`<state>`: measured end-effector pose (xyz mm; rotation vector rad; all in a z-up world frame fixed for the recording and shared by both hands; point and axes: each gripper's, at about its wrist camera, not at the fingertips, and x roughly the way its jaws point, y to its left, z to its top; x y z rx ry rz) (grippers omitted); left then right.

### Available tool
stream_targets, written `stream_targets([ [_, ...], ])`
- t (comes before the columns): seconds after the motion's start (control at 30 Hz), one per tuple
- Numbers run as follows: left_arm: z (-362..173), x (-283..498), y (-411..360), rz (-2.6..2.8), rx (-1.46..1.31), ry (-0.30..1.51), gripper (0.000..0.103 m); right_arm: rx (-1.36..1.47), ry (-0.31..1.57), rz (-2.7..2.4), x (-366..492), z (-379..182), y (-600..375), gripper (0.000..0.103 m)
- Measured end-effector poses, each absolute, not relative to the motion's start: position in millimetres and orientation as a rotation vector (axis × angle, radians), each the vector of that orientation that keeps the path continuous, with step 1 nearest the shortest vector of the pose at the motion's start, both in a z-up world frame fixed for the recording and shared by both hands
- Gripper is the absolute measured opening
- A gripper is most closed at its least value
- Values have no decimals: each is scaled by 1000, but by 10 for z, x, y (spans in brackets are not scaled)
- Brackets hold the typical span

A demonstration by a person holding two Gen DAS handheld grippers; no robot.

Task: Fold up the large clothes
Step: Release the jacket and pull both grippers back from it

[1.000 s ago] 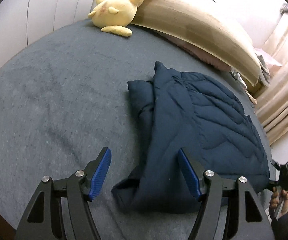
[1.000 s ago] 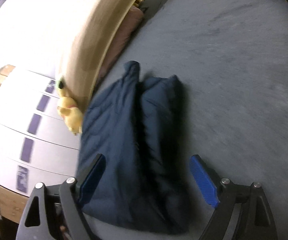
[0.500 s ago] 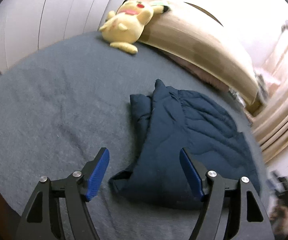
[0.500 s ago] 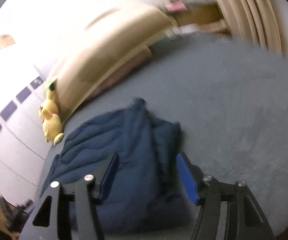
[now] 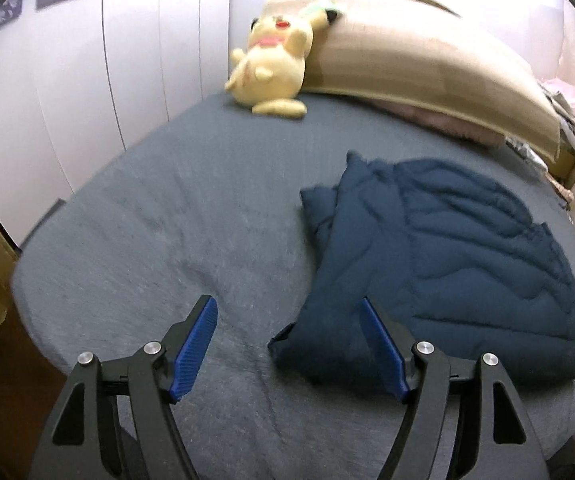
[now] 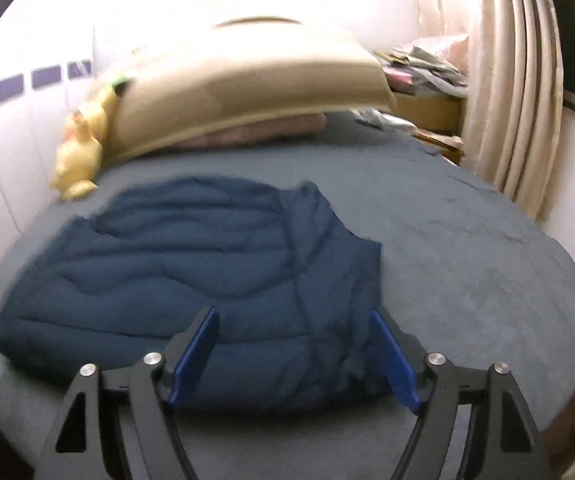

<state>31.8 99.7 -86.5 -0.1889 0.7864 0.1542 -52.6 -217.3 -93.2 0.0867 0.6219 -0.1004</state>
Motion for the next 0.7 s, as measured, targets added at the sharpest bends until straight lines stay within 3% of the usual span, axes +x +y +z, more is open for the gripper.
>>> stream_targets([
  [0.43,-375,-164,469,25,-156,733,79,200,651,-6,-1208,-639,-1882,86],
  [0.7,93,-613,278,-38,-136,637,79,170,520,34,-1701,-175,-1653,87],
])
